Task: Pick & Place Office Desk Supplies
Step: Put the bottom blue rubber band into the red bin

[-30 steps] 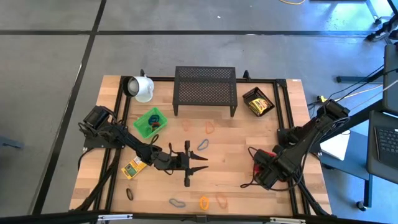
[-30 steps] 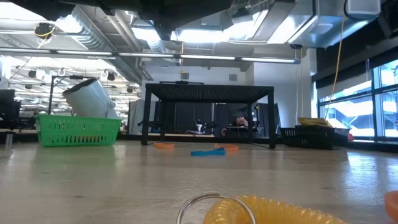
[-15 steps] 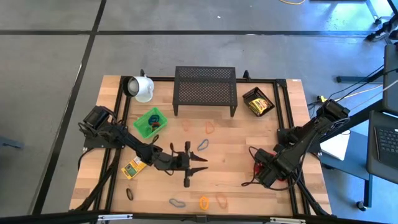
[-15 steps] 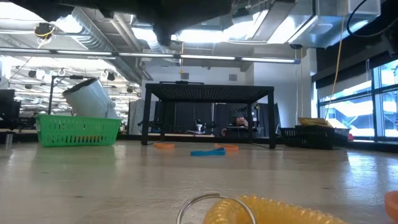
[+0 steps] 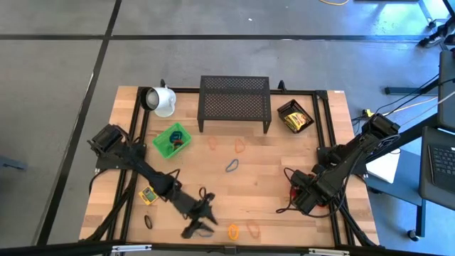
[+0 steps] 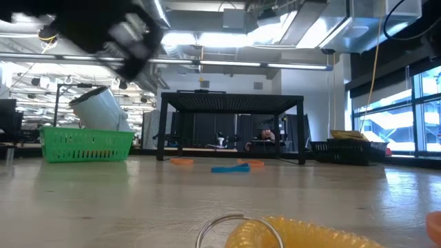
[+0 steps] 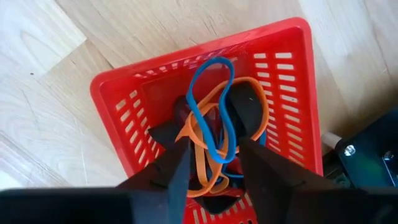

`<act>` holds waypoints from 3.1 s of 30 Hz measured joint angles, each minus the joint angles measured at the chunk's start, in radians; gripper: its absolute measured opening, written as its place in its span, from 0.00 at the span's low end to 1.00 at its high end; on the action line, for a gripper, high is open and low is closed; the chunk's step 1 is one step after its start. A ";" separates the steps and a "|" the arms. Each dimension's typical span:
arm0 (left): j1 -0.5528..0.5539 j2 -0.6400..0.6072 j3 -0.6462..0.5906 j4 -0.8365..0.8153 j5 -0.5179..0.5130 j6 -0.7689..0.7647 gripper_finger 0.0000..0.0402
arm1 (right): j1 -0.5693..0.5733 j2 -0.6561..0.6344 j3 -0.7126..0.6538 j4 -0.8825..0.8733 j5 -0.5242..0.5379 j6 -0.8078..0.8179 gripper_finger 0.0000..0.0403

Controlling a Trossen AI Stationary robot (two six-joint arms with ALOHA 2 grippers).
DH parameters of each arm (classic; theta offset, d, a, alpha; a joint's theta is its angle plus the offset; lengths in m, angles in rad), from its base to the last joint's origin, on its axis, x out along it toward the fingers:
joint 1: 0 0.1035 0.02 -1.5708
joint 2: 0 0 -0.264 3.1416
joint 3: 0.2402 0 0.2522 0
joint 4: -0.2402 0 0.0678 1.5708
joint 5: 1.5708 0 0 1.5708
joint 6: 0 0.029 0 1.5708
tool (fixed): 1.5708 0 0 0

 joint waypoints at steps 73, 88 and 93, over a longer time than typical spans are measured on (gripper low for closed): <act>-0.172 0.087 -0.002 -0.146 -0.497 0.083 0.01 | 0.000 0.000 0.000 0.116 0.132 -0.006 0.50; 0.005 0.085 -0.001 0.208 -0.447 0.235 0.01 | 0.000 0.000 0.000 0.538 0.480 -0.413 0.50; 0.061 0.085 0.013 0.267 -0.441 0.291 0.01 | 0.000 0.000 0.000 0.776 0.616 -0.672 0.50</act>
